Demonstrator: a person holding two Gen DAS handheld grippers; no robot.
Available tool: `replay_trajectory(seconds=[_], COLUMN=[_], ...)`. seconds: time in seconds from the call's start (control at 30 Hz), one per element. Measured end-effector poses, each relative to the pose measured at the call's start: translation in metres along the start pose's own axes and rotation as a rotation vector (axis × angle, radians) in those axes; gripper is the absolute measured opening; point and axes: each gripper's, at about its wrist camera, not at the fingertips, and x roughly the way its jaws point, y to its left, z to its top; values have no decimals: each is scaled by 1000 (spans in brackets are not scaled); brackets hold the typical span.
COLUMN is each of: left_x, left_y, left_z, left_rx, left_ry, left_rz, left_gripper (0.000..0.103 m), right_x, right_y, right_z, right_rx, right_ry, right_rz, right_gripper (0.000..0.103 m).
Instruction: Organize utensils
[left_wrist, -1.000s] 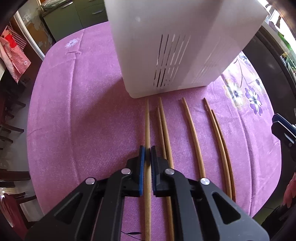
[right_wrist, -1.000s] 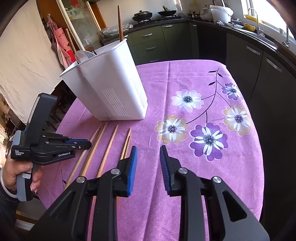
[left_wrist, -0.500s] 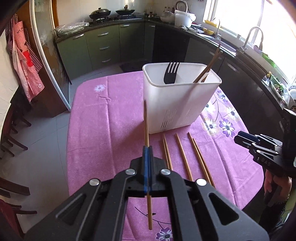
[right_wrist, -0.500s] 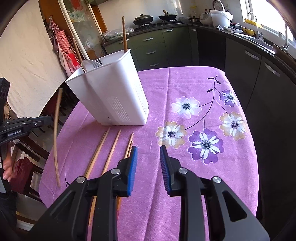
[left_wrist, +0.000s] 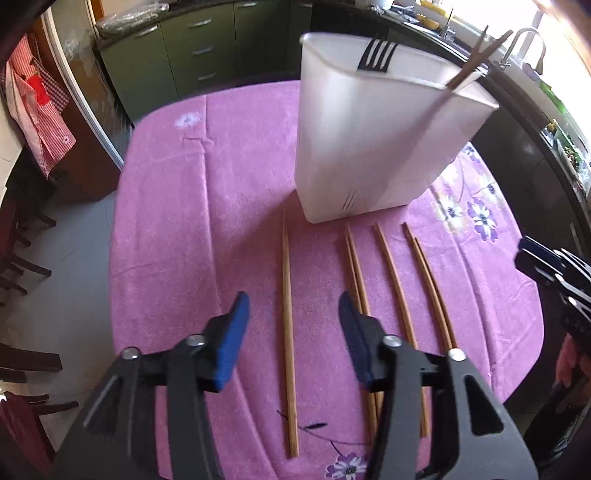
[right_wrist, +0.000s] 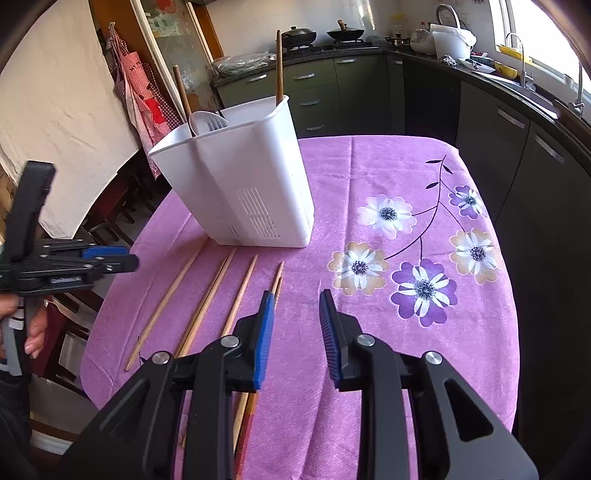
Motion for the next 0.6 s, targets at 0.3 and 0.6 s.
replay_trajectory(seconds=[0.3,0.6], left_x=[66,67], left_y=[0,-6], left_z=[23,27], left_rx=[25,35], left_ry=[109,123], left_rz=[64,91], left_gripper=[9,6], right_x=[-2,1], right_y=[-12,-19], right_z=[-1,-2], right_rx=[17,33], right_ry=[7,13], right_rz=[-18,-13], right_gripper=[27,27])
